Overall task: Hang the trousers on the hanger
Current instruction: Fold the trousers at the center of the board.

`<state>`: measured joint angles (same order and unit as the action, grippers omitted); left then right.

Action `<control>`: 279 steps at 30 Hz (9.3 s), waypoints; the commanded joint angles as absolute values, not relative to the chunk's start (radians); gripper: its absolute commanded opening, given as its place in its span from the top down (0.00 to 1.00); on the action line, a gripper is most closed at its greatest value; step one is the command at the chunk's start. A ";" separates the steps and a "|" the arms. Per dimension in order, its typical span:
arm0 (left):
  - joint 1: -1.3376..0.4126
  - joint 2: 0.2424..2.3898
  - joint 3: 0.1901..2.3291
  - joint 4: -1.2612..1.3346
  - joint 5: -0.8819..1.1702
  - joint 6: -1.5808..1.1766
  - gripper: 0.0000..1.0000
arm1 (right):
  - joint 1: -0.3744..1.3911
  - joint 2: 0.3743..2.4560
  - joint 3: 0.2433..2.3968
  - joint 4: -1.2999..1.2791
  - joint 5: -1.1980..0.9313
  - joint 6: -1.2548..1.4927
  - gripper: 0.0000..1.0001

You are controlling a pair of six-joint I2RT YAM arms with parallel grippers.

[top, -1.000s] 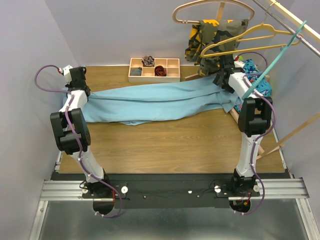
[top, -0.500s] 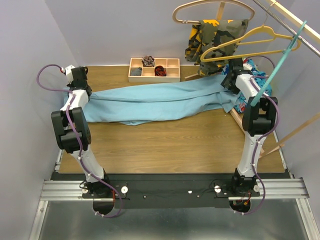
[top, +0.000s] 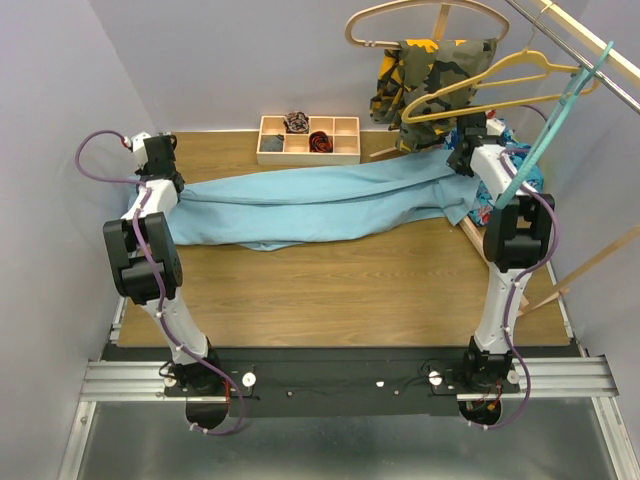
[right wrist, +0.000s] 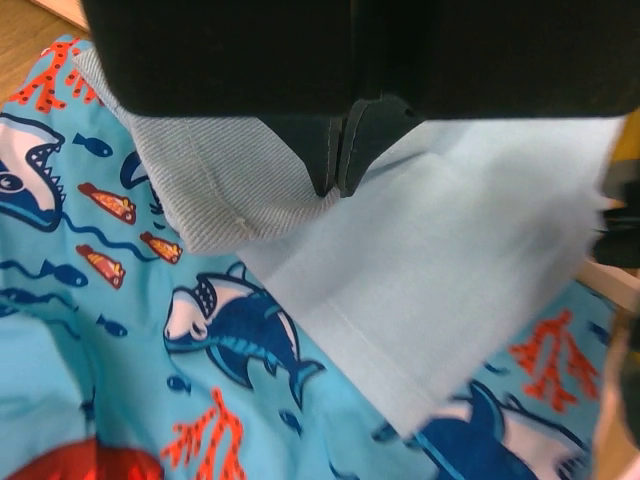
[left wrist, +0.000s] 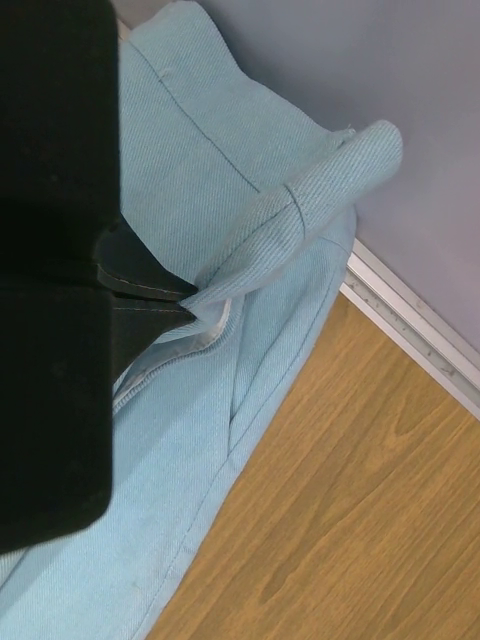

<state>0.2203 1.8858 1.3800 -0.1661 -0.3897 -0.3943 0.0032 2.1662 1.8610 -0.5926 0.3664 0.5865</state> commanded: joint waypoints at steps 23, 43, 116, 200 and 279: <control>0.218 1.980 1.583 -0.222 -0.353 -0.492 1.00 | 0.005 2.364 2.166 -0.575 0.448 0.640 0.99; 0.206 2.060 1.684 -0.245 -0.285 -0.578 0.04 | 0.005 2.398 2.207 -0.569 0.216 0.664 0.33; 0.321 1.721 0.966 0.002 -0.015 -0.479 0.98 | -0.156 1.739 1.216 -0.390 0.025 0.653 0.27; 0.448 1.410 0.821 -0.109 -0.081 -0.373 0.22 | -0.190 1.623 1.212 -0.299 -0.025 0.589 0.29; -0.107 2.135 1.543 -0.301 -0.255 -0.408 0.42 | -0.190 2.022 1.571 -0.253 -0.123 0.540 0.97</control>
